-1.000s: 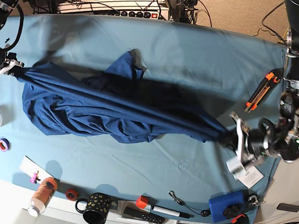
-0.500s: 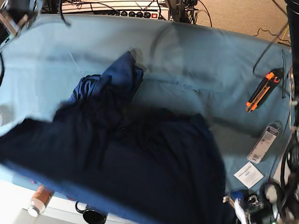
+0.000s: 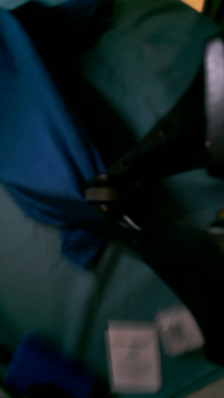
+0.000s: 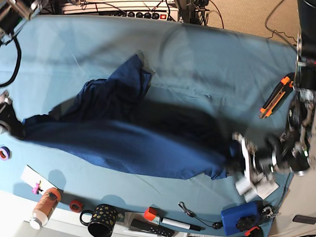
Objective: Layout the t-shirt on the table in an organized manner, then fold the t-shirt properly
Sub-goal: 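Lift and lay the shirt flat with both grippers, stretching it, then release the shirt with the left gripper and move it to the bunched sleeve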
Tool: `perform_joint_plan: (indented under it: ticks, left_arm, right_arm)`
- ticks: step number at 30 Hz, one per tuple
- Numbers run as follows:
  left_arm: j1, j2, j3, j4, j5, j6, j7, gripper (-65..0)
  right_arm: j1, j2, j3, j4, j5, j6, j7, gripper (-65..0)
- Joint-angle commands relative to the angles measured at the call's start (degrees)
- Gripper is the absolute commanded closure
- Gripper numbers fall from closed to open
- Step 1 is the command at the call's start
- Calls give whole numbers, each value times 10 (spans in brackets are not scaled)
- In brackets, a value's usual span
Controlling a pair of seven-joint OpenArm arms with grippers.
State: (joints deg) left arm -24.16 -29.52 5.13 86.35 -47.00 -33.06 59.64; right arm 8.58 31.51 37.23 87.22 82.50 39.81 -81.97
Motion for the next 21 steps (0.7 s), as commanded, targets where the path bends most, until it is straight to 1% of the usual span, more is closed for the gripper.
perform_joint_plan:
  ticks: [1,6,11,17,21]
  left_arm:
    - [-2,-8,-7,7,-6,0,-5,0]
    - [55,-9,-7,7,-5,0,13,0]
    - [89,-8,-7,7,3,3,25,0]
    - [106,-9,-7,7,43,22,27,0]
    - [107,-13,-7,7,50,24,30,0]
  right_arm:
    - [0,17,4,9,24,2,20,0]
    - [-54,17,4,9,25,2,20,0]
    - [-96,17,4,9,25,2,20,0]
    - [-138,17,4,9,25,2,20,0]
    - [-158,17,4,9,-5,2,20,0]
